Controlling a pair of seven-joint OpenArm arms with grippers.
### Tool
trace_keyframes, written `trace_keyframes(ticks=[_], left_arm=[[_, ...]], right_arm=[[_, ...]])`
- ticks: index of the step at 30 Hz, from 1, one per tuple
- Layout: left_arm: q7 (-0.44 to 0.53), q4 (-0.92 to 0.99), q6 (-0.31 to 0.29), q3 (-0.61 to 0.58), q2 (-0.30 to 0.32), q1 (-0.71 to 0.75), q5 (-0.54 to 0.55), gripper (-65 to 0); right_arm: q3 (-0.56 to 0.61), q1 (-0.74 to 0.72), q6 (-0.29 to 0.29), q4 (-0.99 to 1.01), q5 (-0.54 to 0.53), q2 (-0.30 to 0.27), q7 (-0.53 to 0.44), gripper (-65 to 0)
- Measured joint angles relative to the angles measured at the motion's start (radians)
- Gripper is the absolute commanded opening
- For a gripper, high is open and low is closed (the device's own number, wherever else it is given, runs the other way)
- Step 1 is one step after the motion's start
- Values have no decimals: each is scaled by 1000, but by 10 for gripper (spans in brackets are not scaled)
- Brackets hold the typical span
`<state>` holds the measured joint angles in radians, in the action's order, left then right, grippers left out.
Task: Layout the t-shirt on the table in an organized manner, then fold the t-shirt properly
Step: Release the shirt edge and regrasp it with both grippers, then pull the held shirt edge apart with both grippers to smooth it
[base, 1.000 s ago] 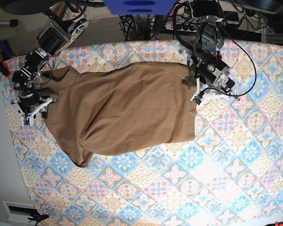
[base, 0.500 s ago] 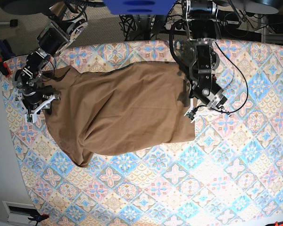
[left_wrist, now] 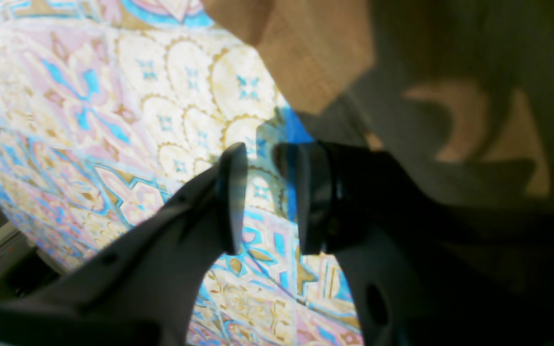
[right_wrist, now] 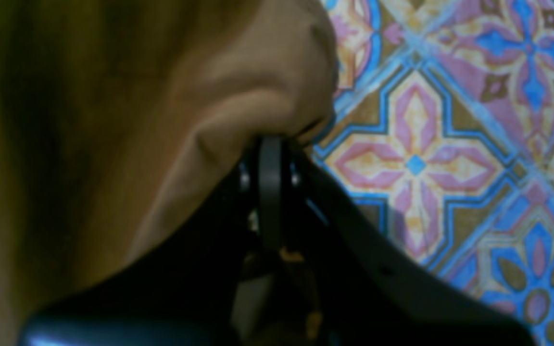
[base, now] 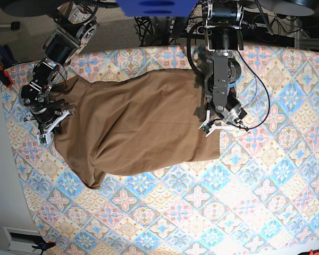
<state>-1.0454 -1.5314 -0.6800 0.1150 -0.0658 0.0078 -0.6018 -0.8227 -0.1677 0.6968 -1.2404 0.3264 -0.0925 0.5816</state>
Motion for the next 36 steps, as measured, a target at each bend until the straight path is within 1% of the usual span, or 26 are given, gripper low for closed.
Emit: trace_keyframes(ticks=[1, 2, 5, 6, 9, 12, 14, 16, 19, 21, 24, 25, 27, 29, 30, 32, 34, 35, 36], left_arm=[[17, -3, 3, -5, 10, 11, -5, -470], [29, -9, 3, -6, 19, 19, 5, -470], [47, -9, 2, 0, 42, 26, 43, -470], [59, -11, 2, 15, 45, 29, 53, -470], [93, -22, 1, 64, 47, 37, 92, -470], [100, -24, -6, 85, 50, 37, 116, -470], [105, -24, -6, 88, 53, 37, 121, -470], [110, -24, -6, 88, 55, 37, 121, -470], [112, -24, -6, 88, 55, 39, 121, -470], [110, -24, -6, 87, 55, 39, 121, -470], [107, -24, -8, 88, 55, 37, 121, -470], [108, -24, -5, 88, 55, 37, 121, -470], [112, -24, -5, 88, 56, 37, 120, -470], [111, -32, -5, 88, 55, 39, 120, -468], [114, -48, -5, 90, 53, 46, 121, -465], [120, -89, 2, 97, 38, 64, 115, -465], [140, -120, 8, 108, 21, 82, 101, -465], [154, -144, 13, 117, 19, 96, 110, -465], [138, -176, 4, 120, 13, 106, 113, -465]], right_arm=[[-12, -2, 0, 6, -5, 0, -3, -650], [-27, -2, -16, 6, -5, 2, -3, -650], [-84, -35, -132, 14, 9, 6, 20, -650], [-101, -53, -153, 14, 12, 3, 24, -650], [-147, -88, -166, 8, -5, -5, 10, -650], [-199, -85, -224, 0, -4, 5, 13, -650], [-210, -74, -263, 0, 0, 3, 20, -650], [-211, -71, -280, 0, 11, 0, 23, -650], [-211, -80, -278, 0, 2, 4, 16, -650], [-253, -85, -274, -14, -5, 12, 16, -650], [-302, -80, -280, -59, 0, 5, 19, -650], [-304, -78, -293, -68, 6, 0, 19, -650], [-293, -77, -294, -76, 7, -6, 16, -650], [-256, -76, -289, -76, 8, -2, 22, -650], [-233, -75, -286, -76, 8, 2, 24, -630], [-188, -76, -286, -76, 8, 7, 24, -543], [-169, -76, -270, -89, 2, 10, 17, -461], [-163, -63, -272, -114, -5, 10, 12, -432], [-162, -45, -274, -136, -5, 6, 5, -412]])
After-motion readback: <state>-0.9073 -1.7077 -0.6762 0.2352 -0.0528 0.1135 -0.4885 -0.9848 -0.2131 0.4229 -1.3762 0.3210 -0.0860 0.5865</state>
